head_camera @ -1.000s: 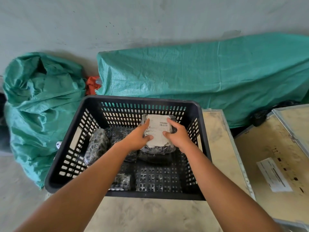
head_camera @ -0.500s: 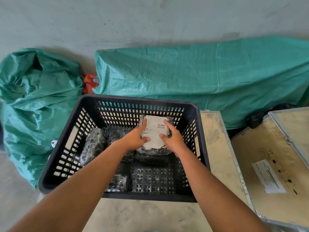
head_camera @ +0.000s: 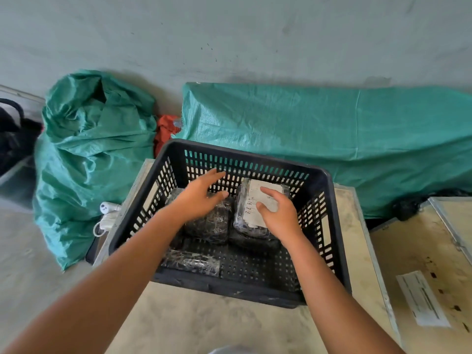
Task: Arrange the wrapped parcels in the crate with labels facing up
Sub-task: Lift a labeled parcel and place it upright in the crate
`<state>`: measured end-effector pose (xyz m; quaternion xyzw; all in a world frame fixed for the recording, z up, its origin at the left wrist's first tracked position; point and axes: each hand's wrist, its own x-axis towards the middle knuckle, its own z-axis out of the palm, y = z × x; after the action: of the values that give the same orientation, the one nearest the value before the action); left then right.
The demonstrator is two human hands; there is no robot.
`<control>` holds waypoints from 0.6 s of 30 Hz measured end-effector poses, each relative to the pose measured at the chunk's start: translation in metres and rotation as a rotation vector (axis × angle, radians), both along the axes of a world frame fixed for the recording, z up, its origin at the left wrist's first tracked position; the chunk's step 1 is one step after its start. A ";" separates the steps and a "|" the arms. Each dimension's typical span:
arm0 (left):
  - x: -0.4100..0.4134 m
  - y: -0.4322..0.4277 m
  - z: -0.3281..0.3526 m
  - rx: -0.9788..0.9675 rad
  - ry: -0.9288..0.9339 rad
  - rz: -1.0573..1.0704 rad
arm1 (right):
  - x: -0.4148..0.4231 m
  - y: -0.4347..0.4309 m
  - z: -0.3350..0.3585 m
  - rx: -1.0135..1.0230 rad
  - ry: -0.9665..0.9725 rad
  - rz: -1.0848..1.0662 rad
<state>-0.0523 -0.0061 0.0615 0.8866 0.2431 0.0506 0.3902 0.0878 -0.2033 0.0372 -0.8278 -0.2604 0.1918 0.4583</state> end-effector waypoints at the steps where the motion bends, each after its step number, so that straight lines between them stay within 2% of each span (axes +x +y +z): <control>1: -0.009 0.008 0.008 0.019 -0.017 0.008 | -0.007 0.007 0.003 0.010 0.012 0.017; 4: -0.035 0.031 0.027 0.096 -0.075 0.036 | -0.028 0.029 0.005 0.040 0.140 0.072; 8: -0.065 0.057 0.036 0.193 -0.122 0.038 | -0.047 0.062 -0.003 -0.036 0.154 0.193; 13: -0.091 0.078 0.026 0.249 -0.082 -0.007 | -0.064 0.106 -0.029 -0.235 0.012 0.409; 18: -0.100 0.088 0.006 0.170 0.023 0.007 | -0.068 0.131 -0.064 -0.490 -0.127 0.567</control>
<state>-0.1520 0.0824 0.0679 0.9162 0.2455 0.0621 0.3105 0.0203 -0.0723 -0.0266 -0.8183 -0.4533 0.3160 0.1586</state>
